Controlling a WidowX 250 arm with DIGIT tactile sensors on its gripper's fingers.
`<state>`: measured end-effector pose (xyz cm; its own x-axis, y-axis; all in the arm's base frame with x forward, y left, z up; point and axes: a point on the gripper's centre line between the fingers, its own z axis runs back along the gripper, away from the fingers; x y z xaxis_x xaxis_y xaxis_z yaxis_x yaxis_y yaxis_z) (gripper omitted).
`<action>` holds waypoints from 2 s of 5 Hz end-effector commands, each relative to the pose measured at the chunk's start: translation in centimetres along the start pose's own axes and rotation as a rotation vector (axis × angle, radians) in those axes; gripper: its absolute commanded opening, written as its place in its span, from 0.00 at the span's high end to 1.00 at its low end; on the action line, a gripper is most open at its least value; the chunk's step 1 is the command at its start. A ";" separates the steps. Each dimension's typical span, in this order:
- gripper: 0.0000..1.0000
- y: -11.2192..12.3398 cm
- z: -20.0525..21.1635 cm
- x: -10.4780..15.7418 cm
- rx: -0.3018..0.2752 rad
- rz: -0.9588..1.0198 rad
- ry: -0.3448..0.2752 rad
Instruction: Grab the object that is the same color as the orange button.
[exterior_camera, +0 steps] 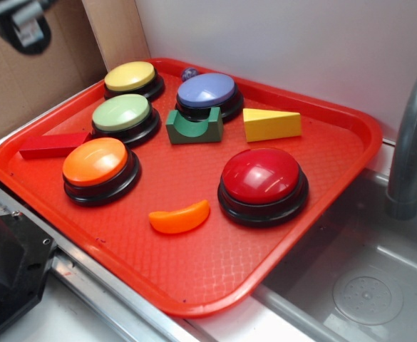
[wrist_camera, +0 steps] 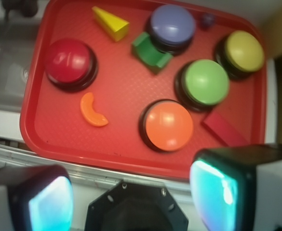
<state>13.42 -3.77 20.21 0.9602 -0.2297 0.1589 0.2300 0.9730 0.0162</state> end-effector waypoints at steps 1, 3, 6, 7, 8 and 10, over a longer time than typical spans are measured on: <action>0.00 -4.3 -5.6 2.4 -0.015 -0.290 -0.077; 0.00 -6.1 -10.7 2.8 -0.052 -0.363 -0.039; 0.00 -5.0 -16.6 3.3 -0.052 -0.317 -0.005; 0.00 -4.9 -17.7 3.2 -0.059 -0.317 0.006; 0.00 -5.2 -18.6 3.0 -0.066 -0.324 0.014; 0.00 -4.8 -19.4 3.0 -0.126 -0.320 0.008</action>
<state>18.54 -9.09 1.37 0.8427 -0.5169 0.1506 0.5290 0.8469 -0.0533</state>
